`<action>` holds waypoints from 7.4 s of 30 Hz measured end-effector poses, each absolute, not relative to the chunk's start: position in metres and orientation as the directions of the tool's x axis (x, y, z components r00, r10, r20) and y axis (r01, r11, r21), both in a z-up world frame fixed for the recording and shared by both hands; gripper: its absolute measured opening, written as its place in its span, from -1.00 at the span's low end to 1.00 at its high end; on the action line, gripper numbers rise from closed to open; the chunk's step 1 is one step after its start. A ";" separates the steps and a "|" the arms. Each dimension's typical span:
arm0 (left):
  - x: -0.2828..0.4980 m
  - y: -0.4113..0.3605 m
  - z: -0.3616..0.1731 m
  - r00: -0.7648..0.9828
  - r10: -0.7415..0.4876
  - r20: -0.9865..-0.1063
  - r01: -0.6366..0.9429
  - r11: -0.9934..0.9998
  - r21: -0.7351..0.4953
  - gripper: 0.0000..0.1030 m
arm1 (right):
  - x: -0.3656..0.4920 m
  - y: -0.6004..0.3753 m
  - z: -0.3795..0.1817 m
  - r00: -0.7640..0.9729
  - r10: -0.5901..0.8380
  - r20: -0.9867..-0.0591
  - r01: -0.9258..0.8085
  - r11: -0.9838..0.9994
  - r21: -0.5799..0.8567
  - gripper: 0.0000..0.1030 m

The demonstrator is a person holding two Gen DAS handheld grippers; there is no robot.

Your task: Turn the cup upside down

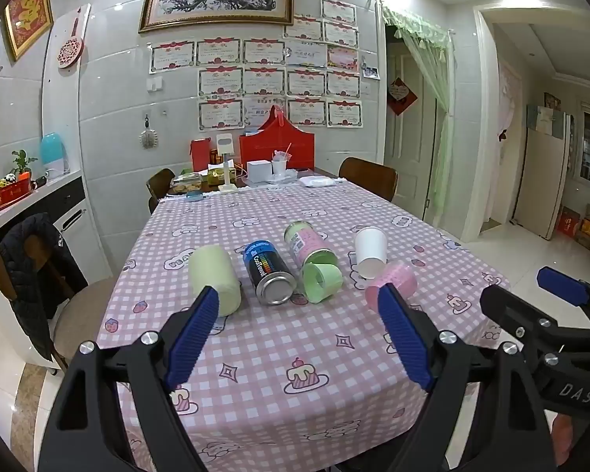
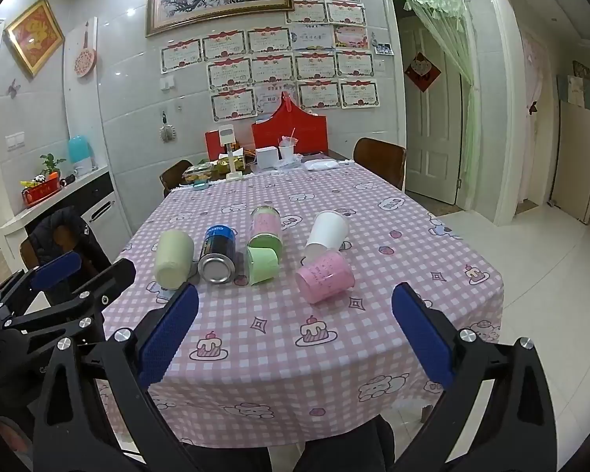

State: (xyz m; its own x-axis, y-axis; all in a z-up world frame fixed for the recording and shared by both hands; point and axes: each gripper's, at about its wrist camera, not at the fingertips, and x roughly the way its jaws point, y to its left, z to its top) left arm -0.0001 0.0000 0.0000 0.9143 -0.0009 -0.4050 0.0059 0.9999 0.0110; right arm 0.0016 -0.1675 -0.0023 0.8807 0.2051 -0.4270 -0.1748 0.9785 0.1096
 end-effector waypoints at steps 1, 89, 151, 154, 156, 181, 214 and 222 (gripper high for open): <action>0.000 0.000 0.000 0.914 -0.001 -0.406 0.007 1.000 0.011 0.59 | 0.002 -0.167 -0.002 0.880 0.205 -0.428 -0.175 0.979 0.108 0.85; 0.004 0.005 -0.008 0.902 0.003 -0.431 0.004 1.000 0.016 0.59 | 0.007 -0.158 -0.008 0.862 0.220 -0.457 -0.195 0.975 0.102 0.85; 0.210 0.116 -0.093 0.712 0.079 -0.697 -0.224 0.967 -0.119 0.59 | 0.219 -0.080 -0.077 0.686 0.286 -0.669 -0.273 0.954 0.127 0.85; 0.226 0.124 -0.100 0.687 0.069 -0.724 -0.240 0.961 -0.136 0.59 | 0.233 -0.072 -0.078 0.677 0.298 -0.673 -0.285 0.949 0.134 0.85; 0.237 0.128 -0.105 0.669 0.077 -0.739 -0.255 0.958 -0.131 0.59 | 0.240 -0.069 -0.079 0.675 0.304 -0.672 -0.289 0.947 0.139 0.85; 0.269 0.146 -0.127 0.582 0.086 -0.809 -0.321 0.938 -0.131 0.50 | 0.268 -0.064 -0.090 0.654 0.306 -0.692 -0.266 0.949 0.168 0.85; 0.147 0.048 -0.086 0.658 -0.015 -0.753 -0.099 0.989 -0.106 0.50 | 0.136 -0.144 -0.066 0.725 0.174 -0.667 -0.114 0.984 0.134 0.85; 0.153 0.016 -0.104 0.613 -0.071 -0.787 -0.023 0.994 -0.108 0.50 | 0.128 -0.164 -0.079 0.706 0.119 -0.698 -0.049 0.992 0.120 0.85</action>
State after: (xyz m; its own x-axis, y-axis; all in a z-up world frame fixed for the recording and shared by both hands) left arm 0.1533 0.0161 -0.1041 0.6130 -0.0711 -0.7869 -0.0233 0.9939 -0.1080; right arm 0.1285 -0.1638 -0.0791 0.7063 0.1192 -0.6978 -0.0491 0.9916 0.1197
